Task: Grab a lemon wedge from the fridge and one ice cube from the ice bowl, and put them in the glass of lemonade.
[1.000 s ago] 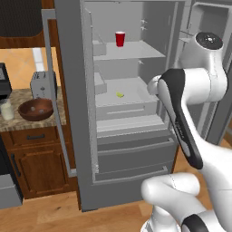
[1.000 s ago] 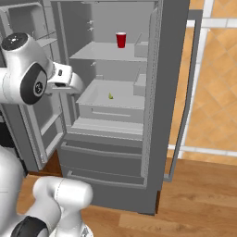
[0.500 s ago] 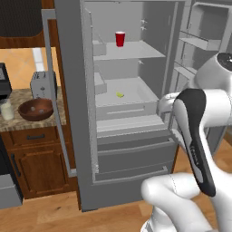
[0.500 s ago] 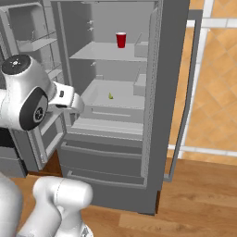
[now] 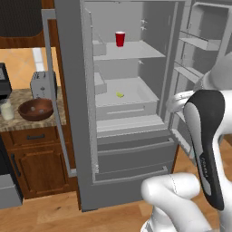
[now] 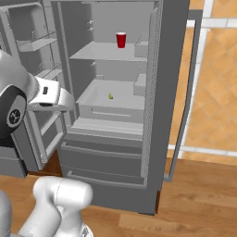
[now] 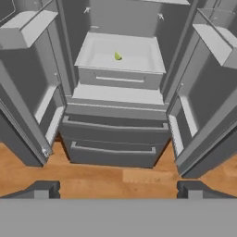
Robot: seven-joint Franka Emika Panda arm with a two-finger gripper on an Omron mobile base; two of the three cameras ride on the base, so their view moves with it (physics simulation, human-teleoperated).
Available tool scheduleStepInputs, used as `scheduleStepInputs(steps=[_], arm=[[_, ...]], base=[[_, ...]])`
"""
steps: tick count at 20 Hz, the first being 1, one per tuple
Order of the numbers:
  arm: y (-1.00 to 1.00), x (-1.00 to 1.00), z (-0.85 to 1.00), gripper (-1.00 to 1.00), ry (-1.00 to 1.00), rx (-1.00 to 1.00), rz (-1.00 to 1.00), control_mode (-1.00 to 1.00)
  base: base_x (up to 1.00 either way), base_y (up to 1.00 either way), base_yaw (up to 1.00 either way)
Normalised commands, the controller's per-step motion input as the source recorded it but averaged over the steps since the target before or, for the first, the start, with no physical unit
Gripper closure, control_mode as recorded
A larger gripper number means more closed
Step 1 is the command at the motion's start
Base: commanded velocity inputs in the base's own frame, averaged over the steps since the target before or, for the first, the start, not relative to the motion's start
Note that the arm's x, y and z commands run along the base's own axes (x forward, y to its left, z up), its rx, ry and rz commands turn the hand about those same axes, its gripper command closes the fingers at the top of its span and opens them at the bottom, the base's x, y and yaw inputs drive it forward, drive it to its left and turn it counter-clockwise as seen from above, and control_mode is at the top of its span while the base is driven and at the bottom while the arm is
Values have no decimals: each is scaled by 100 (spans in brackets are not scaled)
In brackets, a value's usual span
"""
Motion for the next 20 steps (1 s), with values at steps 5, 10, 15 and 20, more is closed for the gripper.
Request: scheduleStepInputs(steps=[5,10,15,20], arm=[[0,-2,-13,-100,0,0,0,-100],[0,-21,-22,-100,1,1,0,-100],[0,-30,0,-100,0,0,0,-100],[0,-19,0,-100,-1,0,0,-100]], base=[[0,0,0],[0,0,0],[0,0,0],[0,0,0]])
